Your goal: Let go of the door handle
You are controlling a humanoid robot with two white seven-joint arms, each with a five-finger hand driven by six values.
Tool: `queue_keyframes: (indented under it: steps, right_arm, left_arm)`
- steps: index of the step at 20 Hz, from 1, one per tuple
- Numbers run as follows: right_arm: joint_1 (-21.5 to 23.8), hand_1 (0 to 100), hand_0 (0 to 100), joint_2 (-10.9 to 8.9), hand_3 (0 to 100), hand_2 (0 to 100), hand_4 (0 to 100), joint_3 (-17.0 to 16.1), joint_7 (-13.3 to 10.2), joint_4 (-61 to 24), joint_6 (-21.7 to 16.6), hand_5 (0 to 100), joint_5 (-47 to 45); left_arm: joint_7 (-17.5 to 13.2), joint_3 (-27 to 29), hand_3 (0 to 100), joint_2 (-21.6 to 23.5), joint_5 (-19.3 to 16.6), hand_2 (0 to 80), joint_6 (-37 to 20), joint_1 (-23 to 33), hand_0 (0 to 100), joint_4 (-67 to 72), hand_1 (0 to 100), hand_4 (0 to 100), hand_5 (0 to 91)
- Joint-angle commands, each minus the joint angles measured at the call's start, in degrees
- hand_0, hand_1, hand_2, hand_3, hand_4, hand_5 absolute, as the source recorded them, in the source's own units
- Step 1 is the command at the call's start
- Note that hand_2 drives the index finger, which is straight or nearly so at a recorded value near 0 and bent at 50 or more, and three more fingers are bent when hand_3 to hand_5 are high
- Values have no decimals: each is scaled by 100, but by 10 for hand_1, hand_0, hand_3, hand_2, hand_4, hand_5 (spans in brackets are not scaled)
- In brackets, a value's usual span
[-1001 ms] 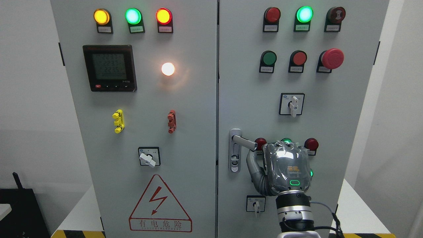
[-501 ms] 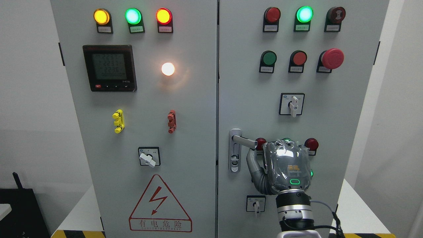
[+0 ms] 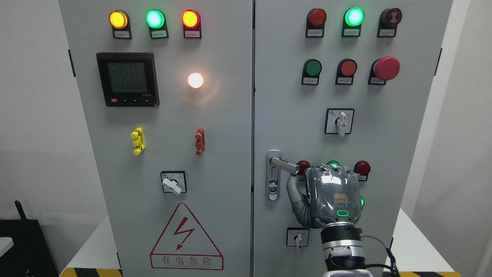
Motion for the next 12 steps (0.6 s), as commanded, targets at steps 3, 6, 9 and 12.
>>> queue_keyframes:
  steps: [3,6,9,12]
  right_arm:
    - [116,110,719,-116,1000,971,935,28,-6,-93,-3,923,-73]
    - [318,110,719,-212,1000,971,935,63,-102,-216,-29,923,-73]
    - [450,109,719,-239,1000,971,936,63,-120,-321,-38,922,-134]
    - [678,109,719,-335,1000,970,935,71,-295,-506,-56,921,-274]
  left_arm:
    - [4,5,0,0,-3,0,1,0,120,-176,389,0,0]
    - [4,-3,0,0,5,0,1,0,120,-176,389,0,0]
    - [4,-3,0,0,5,0,1,0,120,-176,389,0,0]
    - [4,5,0,0,-3,0,1,0,120,-176,389,0,0]
